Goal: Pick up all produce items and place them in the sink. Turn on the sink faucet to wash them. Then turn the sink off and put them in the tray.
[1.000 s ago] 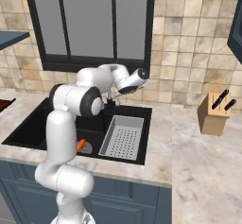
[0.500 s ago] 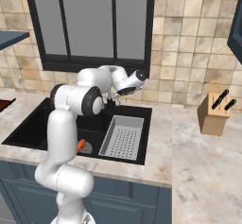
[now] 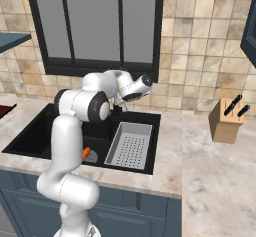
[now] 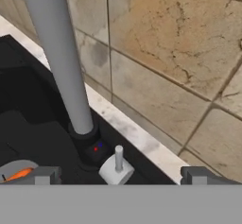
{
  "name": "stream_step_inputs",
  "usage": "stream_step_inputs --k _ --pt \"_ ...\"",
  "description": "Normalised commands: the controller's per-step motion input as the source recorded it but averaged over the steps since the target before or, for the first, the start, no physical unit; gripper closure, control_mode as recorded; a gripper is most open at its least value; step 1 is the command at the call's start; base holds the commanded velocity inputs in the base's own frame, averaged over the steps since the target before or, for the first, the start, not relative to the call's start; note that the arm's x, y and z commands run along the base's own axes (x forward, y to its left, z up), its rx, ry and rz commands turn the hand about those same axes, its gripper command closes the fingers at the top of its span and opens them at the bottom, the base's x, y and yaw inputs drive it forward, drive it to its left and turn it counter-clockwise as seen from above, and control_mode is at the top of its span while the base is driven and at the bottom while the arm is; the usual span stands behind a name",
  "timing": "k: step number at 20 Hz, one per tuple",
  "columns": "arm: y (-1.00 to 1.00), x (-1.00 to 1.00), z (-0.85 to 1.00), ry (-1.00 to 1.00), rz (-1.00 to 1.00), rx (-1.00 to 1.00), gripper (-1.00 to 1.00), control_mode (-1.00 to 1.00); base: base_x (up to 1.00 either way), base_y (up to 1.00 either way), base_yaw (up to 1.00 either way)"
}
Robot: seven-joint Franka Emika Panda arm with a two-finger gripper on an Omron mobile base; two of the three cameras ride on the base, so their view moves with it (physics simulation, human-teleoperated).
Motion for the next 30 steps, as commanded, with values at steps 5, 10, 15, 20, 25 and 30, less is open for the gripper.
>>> stream_step_inputs --k 5,10,15,20,25,30 --pt "0.10 0.08 -0.13 0.00 0.00 0.00 -1.00 -1.00 0.00 0.00 0.00" --pt "0.07 0.07 -0.13 0.00 0.00 0.00 -1.00 -1.00 0.00 0.00 0.00" --pt "0.08 0.07 -0.12 0.00 0.00 0.00 -1.00 -1.00 0.00 0.00 0.00" --pt "0.10 0.06 -0.13 0.00 0.00 0.00 -1.00 -1.00 0.00 0.00 0.00" --pt "0.13 0.04 -0.14 0.00 0.00 0.00 -1.00 -1.00 0.00 0.00 0.00" --pt "0.11 0.03 -0.15 0.00 0.00 0.00 -1.00 -1.00 0.00 0.00 0.00"
